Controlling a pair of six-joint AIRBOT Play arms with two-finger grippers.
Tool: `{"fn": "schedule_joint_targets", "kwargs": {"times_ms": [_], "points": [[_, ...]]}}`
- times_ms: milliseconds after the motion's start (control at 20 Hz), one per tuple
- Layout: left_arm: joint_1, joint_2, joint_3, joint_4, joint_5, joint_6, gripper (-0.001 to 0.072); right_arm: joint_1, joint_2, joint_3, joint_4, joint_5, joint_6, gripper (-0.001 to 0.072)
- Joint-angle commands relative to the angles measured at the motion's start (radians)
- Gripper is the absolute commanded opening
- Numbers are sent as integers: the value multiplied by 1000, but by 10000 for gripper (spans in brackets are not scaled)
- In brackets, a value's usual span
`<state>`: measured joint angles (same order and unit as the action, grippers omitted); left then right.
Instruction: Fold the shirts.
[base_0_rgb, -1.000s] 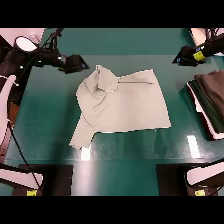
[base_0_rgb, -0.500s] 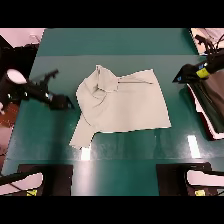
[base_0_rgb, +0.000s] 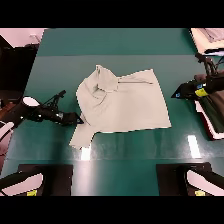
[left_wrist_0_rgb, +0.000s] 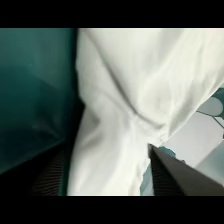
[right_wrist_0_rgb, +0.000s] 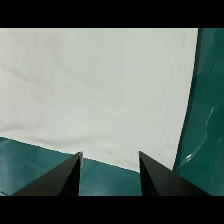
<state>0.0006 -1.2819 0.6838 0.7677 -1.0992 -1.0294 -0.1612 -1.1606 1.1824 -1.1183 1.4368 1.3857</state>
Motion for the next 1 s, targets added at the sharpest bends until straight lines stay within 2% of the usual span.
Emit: {"fn": "schedule_joint_targets", "kwargs": {"times_ms": [0, 50, 100, 350, 500, 900, 950], "points": [[-71, 1, -17, -17, 44, 16, 317, -16, 42, -93, -2, -24, 0, 404], [-76, 1, -16, -18, 41, 16, 127, -32, 42, -123, -1, -23, 0, 404], [-75, 1, -10, -17, 27, 15, 25, -55, 41, -156, -2, -23, 0, 404], [-75, 3, 106, -9, -94, 6, 26, -217, 30, -365, 4, -78, -28, 410], [-75, 3, 156, -18, -98, -22, 26, -258, -25, -451, 82, -108, -130, 410], [-75, 3, 158, -20, -117, -22, 26, -187, -164, -465, 158, -201, -157, 403], [-75, 3, 158, -20, -121, -22, 26, -172, -163, -465, 158, -217, -158, 348]]}}
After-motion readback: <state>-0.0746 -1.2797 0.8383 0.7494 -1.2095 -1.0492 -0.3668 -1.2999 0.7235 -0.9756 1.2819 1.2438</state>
